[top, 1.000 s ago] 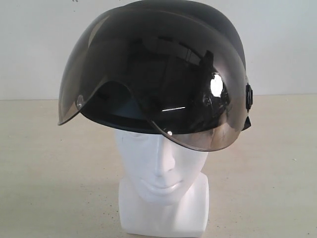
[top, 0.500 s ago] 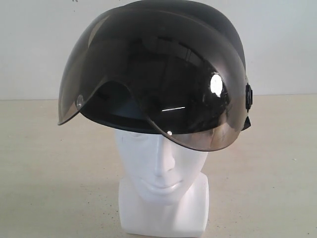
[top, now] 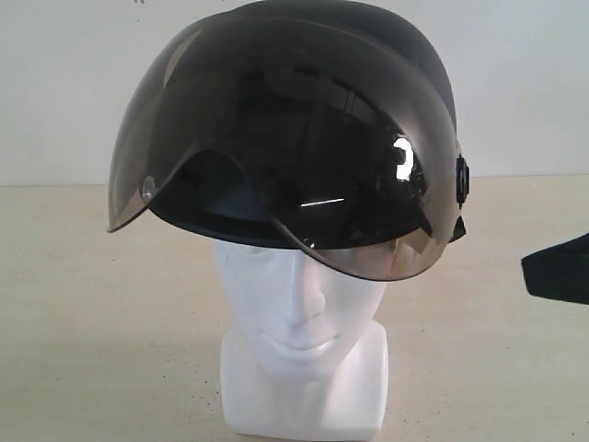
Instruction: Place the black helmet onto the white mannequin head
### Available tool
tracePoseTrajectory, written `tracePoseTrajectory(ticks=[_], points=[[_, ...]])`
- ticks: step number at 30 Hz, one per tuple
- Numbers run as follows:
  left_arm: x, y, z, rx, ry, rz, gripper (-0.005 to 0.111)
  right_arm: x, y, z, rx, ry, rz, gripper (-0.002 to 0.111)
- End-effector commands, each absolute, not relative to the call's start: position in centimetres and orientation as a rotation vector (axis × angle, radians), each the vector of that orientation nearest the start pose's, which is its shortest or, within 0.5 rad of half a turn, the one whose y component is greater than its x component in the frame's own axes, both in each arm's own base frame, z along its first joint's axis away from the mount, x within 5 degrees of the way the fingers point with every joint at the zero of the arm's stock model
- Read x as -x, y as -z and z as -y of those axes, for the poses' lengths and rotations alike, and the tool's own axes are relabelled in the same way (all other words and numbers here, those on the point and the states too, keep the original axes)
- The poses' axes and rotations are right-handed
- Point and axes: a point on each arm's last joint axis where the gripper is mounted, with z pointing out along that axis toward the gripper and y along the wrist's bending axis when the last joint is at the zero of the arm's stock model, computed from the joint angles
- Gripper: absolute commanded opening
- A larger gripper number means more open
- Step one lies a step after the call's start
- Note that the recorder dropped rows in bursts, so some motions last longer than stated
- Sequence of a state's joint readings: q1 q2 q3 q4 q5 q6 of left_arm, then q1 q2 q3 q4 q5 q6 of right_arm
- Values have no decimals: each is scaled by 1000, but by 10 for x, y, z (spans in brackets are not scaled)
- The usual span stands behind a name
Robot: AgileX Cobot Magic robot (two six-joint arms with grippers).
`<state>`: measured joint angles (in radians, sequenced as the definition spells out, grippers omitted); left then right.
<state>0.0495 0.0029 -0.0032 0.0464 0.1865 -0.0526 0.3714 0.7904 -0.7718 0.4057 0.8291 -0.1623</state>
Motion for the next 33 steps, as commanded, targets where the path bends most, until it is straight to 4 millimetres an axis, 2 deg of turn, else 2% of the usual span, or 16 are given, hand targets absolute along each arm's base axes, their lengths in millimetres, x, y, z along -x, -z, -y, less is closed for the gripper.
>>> tracePoseTrajectory(ticks=[1, 7, 15, 23, 33], points=[[-56, -197, -3, 55, -36, -1664, 4, -135, -325, -83, 425, -634, -2247, 0], [-56, -197, -3, 55, -36, -1664, 4, -141, -325, -97, 454, -811, -2221, 0], [-56, -197, -3, 55, -36, -1664, 4, -158, -316, -107, 460, -856, -2229, 0], [-56, -197, -3, 55, -36, -1664, 4, -164, -318, -104, 411, -796, -2183, 0], [-56, -197, -3, 55, -36, -1664, 4, -158, -309, -100, 476, -733, -2301, 0]])
